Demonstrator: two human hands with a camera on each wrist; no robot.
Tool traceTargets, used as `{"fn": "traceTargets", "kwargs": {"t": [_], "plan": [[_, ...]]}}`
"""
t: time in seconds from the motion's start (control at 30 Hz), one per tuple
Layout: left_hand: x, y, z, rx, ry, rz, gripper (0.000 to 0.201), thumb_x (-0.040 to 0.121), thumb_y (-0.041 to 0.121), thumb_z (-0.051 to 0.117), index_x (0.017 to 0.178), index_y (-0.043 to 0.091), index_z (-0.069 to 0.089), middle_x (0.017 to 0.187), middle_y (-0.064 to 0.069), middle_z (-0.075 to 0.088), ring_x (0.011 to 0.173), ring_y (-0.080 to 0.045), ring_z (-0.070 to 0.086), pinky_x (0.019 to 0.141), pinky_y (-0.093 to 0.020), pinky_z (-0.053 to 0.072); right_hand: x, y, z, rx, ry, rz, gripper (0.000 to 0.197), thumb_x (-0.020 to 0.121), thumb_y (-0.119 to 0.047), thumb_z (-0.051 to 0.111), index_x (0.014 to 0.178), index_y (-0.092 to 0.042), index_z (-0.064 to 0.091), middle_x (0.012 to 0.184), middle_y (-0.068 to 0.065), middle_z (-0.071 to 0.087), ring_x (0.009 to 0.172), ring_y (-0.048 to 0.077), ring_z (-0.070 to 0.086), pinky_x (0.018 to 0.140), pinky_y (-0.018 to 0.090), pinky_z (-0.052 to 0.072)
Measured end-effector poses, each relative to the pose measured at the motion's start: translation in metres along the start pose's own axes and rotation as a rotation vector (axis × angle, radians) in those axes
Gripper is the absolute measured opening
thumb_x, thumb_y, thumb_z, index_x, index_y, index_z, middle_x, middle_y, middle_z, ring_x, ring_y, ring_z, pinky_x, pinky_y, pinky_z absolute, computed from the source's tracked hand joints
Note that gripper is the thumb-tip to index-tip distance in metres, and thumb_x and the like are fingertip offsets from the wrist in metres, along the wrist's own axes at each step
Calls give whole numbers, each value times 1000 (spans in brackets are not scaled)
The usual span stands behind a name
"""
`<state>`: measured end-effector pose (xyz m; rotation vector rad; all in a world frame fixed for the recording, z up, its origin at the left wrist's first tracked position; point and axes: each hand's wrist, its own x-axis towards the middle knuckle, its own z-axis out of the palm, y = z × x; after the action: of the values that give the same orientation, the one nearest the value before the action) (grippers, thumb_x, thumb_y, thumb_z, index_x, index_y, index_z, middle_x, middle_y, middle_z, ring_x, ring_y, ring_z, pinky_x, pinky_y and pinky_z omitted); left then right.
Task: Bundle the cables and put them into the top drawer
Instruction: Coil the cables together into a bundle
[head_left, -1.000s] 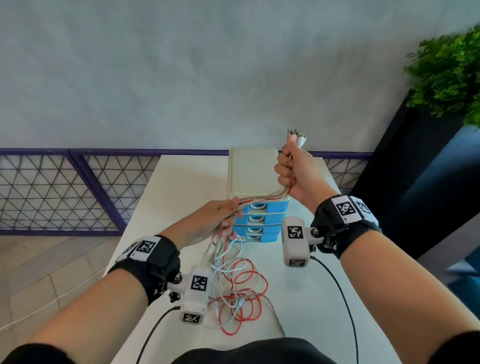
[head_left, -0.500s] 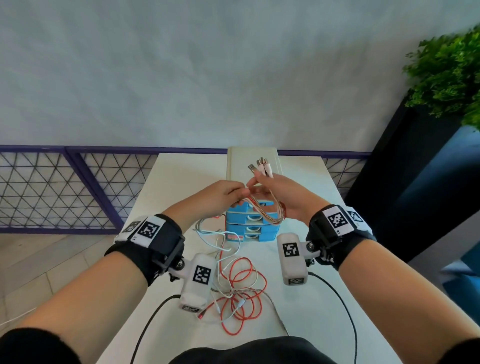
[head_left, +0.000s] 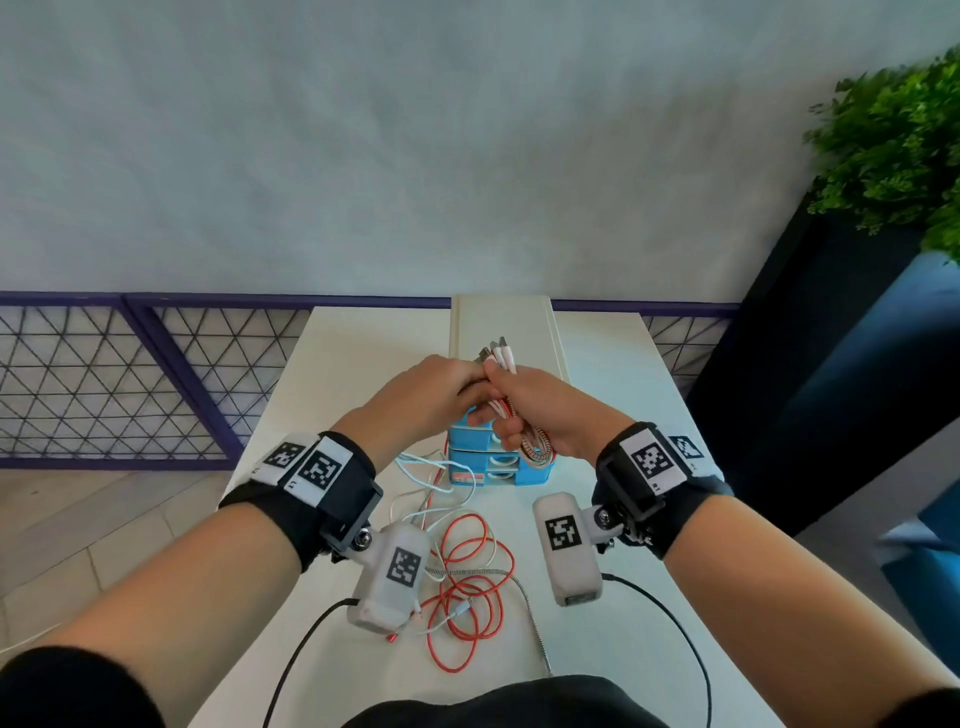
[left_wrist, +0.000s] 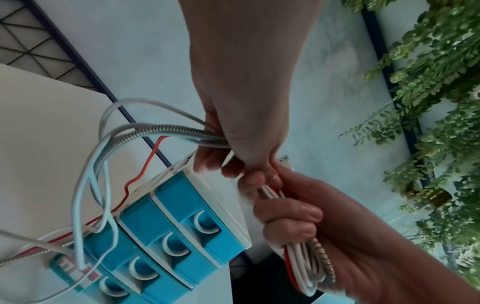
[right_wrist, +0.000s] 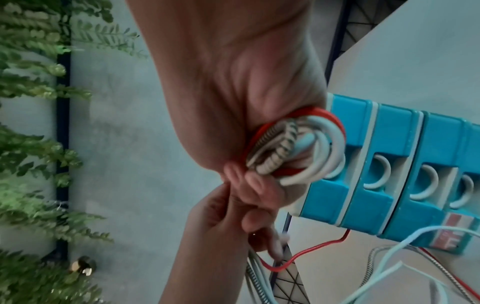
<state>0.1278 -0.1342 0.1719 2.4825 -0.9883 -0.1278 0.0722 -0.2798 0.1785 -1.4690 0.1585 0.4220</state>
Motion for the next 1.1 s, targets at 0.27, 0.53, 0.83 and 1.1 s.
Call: {"fn": "traceTargets", "kwargs": {"t": [0.27, 0.53, 0.83, 1.1], "plan": [[-2, -11, 2, -231, 80, -140, 31, 84, 40, 62, 77, 14, 48, 59, 0, 51, 45, -14, 44, 45, -30, 42, 0, -2, -8, 119, -169, 134, 37, 101, -43, 38, 74, -18, 43, 59, -4, 41, 40, 4, 31, 40, 16, 36], [-18, -23, -11, -920, -437, -340, 58, 90, 62, 28, 62, 14, 47, 44, 5, 31, 43, -13, 30, 57, -24, 38, -6, 0, -15, 97, -191, 29, 6, 101, -10, 41, 96, -10, 44, 64, -1, 44, 48, 5, 40, 49, 18, 44], [-27, -19, -3, -1034, -416, -312, 43, 97, 48, 27, 71, 19, 45, 55, 6, 26, 47, -10, 25, 52, -21, 29, 8, 2, -22, -202, 64, -101, 26, 104, -23, 36, 99, -5, 54, 70, 6, 62, 62, 19, 67, 75, 40, 58], [-14, 19, 21, -621, -14, -285, 40, 99, 41, 28, 70, 20, 44, 59, 4, 42, 51, -14, 39, 50, -26, 35, 20, 0, -11, 106, 197, -98, 27, 102, -25, 37, 80, -14, 45, 58, 1, 38, 43, 12, 42, 52, 29, 35]]}}
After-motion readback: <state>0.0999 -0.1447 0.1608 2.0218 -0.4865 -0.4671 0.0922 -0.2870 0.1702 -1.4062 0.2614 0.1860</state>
